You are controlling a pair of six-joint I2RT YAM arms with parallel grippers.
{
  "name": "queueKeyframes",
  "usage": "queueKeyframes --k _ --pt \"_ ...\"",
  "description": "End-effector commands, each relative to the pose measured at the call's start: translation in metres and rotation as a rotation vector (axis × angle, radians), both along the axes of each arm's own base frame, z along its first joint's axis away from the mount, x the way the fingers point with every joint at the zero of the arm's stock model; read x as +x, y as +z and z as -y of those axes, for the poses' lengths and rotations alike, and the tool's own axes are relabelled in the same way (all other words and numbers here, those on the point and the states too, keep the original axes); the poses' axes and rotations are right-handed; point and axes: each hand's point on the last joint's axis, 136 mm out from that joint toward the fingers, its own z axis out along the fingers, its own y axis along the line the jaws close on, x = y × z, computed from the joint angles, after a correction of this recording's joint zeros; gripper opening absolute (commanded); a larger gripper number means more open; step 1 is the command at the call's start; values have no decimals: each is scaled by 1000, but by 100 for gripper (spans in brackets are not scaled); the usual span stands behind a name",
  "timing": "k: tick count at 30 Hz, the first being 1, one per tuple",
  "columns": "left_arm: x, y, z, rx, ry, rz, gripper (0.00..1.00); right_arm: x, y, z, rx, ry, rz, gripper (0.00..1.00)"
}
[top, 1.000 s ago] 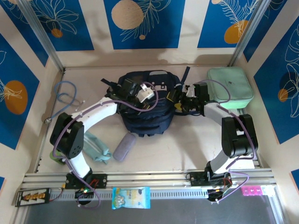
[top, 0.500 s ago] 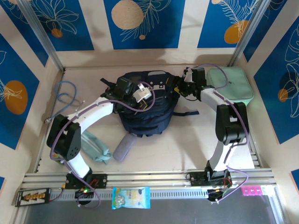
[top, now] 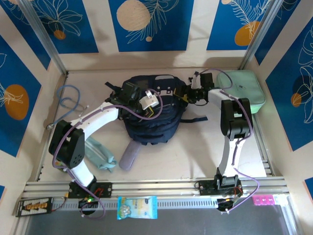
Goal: Pack the student bag
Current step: Unzip the student bag at the center of the table.
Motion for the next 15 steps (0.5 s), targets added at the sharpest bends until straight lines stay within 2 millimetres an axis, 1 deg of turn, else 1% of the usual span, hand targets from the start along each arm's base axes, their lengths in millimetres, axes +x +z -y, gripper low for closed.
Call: queueKeyframes --k 1,3,6,7,9,15 --pt "-4 11 0 -23 -34 19 0 -32 20 -4 90 97 3 73" --pt "-4 11 -1 -21 -31 19 0 -36 24 -1 107 96 5 69" --pt "-5 9 -1 -19 -35 14 0 -40 27 1 115 96 13 59" --pt "-5 9 -1 -20 -36 13 0 -41 27 1 116 99 13 55" --pt "-5 10 -1 -21 -37 13 0 -41 25 3 108 95 10 50" --pt "-7 10 -1 -20 -40 8 0 -44 16 5 104 88 -8 42"
